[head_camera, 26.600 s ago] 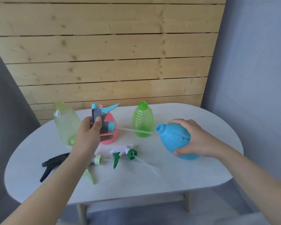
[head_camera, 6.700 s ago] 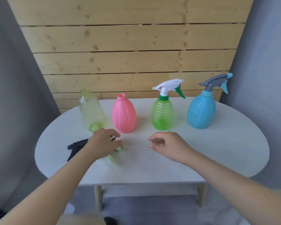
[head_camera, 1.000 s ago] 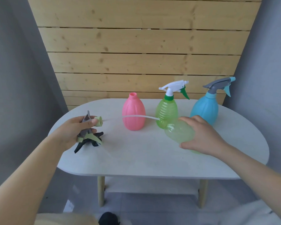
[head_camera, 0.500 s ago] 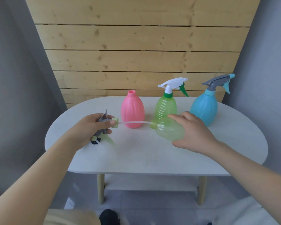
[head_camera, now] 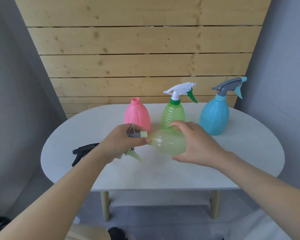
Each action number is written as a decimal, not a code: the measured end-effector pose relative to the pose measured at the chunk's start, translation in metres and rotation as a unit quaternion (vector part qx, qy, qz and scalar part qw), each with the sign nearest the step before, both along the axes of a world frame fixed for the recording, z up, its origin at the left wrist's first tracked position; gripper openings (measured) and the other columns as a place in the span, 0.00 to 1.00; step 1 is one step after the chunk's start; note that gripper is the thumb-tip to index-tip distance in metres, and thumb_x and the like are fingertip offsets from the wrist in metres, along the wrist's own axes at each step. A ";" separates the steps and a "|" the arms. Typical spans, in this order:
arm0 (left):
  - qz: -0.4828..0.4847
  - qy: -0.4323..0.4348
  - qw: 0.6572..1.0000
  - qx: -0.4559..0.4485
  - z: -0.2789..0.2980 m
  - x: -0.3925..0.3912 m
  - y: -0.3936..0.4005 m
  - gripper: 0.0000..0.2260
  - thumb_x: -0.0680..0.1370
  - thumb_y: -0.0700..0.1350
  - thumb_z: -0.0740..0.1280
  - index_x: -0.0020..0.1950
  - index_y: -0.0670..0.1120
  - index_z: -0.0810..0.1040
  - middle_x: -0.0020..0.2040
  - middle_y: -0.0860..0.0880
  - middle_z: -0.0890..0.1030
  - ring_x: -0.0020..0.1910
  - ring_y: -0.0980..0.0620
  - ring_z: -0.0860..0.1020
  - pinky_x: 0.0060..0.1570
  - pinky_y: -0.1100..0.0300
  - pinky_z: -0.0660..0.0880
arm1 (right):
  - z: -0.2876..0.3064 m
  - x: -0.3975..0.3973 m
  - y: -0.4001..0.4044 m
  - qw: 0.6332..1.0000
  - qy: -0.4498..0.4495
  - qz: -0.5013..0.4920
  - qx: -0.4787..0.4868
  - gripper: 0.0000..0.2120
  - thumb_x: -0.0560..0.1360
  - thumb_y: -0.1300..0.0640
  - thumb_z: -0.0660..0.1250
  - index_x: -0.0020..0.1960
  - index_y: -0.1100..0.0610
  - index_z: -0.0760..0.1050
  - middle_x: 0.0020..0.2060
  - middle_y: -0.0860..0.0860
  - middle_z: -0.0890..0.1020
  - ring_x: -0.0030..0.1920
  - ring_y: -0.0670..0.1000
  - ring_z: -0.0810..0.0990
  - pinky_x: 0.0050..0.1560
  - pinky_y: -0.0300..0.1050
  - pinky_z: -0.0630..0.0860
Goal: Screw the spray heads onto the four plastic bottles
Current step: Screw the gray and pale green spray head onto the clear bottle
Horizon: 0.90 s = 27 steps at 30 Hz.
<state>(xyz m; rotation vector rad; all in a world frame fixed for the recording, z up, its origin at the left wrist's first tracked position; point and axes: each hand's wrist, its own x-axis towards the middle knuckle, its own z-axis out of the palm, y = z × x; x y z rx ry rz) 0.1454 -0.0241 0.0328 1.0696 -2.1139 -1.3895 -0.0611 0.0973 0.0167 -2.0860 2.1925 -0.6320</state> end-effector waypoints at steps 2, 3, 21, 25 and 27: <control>-0.016 -0.013 1.000 -0.015 0.001 -0.002 -0.004 0.14 0.67 0.50 0.77 0.50 0.51 0.81 0.39 0.51 0.75 0.24 0.60 0.71 0.25 0.63 0.66 | 0.003 -0.005 0.002 0.998 -0.054 -0.004 0.018 0.37 0.57 0.43 0.75 0.62 0.41 0.65 0.53 0.42 0.72 0.57 0.47 0.71 0.51 0.39 0.65; -0.026 -0.023 0.999 -0.027 0.001 -0.001 -0.005 0.13 0.66 0.50 0.77 0.49 0.52 0.80 0.39 0.51 0.75 0.24 0.61 0.71 0.24 0.65 0.66 | 0.005 -0.006 0.004 0.997 -0.070 -0.003 0.024 0.36 0.55 0.41 0.75 0.61 0.39 0.66 0.52 0.40 0.72 0.55 0.45 0.71 0.50 0.39 0.66; 0.009 0.013 0.999 0.036 -0.005 0.002 -0.014 0.20 0.62 0.54 0.76 0.47 0.43 0.80 0.26 0.52 0.72 0.23 0.55 0.68 0.19 0.66 0.63 | 0.016 -0.044 0.002 0.896 -0.421 0.030 0.140 0.27 0.63 0.45 0.73 0.61 0.36 0.70 0.63 0.39 0.72 0.66 0.42 0.70 0.64 0.44 0.70; 0.005 0.029 0.996 0.079 -0.005 0.016 -0.023 0.25 0.57 0.58 0.75 0.47 0.44 0.81 0.27 0.50 0.71 0.31 0.49 0.62 0.22 0.65 0.58 | 0.004 -0.044 0.000 0.783 -0.607 0.050 0.125 0.30 0.66 0.59 0.72 0.65 0.45 0.69 0.61 0.55 0.73 0.57 0.57 0.78 0.46 0.50 0.80; -0.001 0.017 0.998 0.060 -0.006 0.021 -0.024 0.25 0.58 0.59 0.75 0.49 0.47 0.80 0.26 0.52 0.73 0.33 0.48 0.64 0.24 0.63 0.59 | 0.003 -0.043 -0.004 0.785 -0.607 0.031 0.122 0.25 0.68 0.54 0.72 0.63 0.47 0.72 0.56 0.56 0.76 0.50 0.58 0.81 0.38 0.46 0.78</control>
